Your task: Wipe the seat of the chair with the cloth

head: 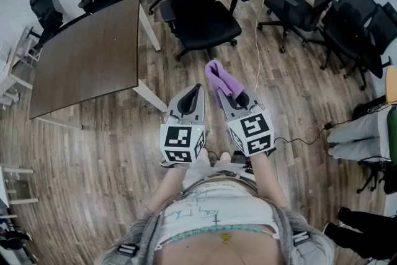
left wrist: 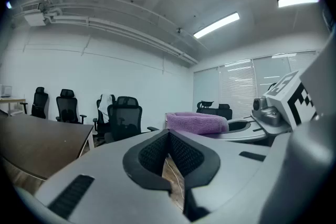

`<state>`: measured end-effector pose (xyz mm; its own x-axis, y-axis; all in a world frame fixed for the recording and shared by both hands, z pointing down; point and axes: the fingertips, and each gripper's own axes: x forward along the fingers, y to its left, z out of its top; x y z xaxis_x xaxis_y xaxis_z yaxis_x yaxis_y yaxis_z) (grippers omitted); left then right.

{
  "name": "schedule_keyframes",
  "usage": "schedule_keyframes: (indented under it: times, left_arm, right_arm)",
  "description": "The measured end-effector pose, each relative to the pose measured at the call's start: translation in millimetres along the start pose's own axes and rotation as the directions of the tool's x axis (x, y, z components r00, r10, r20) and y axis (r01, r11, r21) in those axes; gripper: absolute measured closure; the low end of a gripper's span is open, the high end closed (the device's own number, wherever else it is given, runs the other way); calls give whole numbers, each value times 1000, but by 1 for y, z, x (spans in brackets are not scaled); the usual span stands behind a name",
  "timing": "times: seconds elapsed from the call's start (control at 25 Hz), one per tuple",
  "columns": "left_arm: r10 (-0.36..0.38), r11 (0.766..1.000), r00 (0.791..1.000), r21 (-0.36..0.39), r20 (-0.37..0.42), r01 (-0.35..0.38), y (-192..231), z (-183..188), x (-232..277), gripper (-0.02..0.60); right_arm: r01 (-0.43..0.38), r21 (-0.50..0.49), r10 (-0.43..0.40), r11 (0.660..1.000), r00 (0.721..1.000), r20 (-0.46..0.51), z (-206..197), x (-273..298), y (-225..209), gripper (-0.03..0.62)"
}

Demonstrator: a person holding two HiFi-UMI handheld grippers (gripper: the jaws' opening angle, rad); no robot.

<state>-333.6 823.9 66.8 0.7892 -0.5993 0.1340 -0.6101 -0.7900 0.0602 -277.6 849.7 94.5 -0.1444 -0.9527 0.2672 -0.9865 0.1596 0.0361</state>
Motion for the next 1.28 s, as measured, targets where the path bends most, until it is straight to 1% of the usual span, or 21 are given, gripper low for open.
schedule_keyframes:
  times: [0.32, 0.6, 0.8, 1.0, 1.16, 1.28]
  left_arm:
    - [1, 1000, 1000, 1, 0, -1, -15, -3, -3, 578]
    - [6, 1000, 1000, 11, -13, -6, -41, -8, 1, 578]
    - [42, 999, 999, 3, -11, -42, -54, -13, -2, 578]
    - [85, 996, 996, 2, -14, -85, -49, -14, -8, 578]
    - [118, 993, 993, 1, -14, -118, -34, -13, -9, 578]
    - [122, 993, 992, -1, -13, -122, -21, -11, 1, 578]
  right_arm:
    - [4, 11, -4, 1000, 1000, 11, -5, -12, -5, 546]
    - [-28, 24, 27, 999, 1000, 15, -16, -31, -23, 546]
    - [-40, 27, 40, 999, 999, 16, -26, -48, -37, 546]
    - [-49, 36, 49, 998, 999, 4, -34, -48, -45, 546]
    - [-44, 26, 44, 999, 999, 3, -32, -41, -51, 546]
    - [-39, 15, 39, 999, 999, 9, -25, -29, -61, 546]
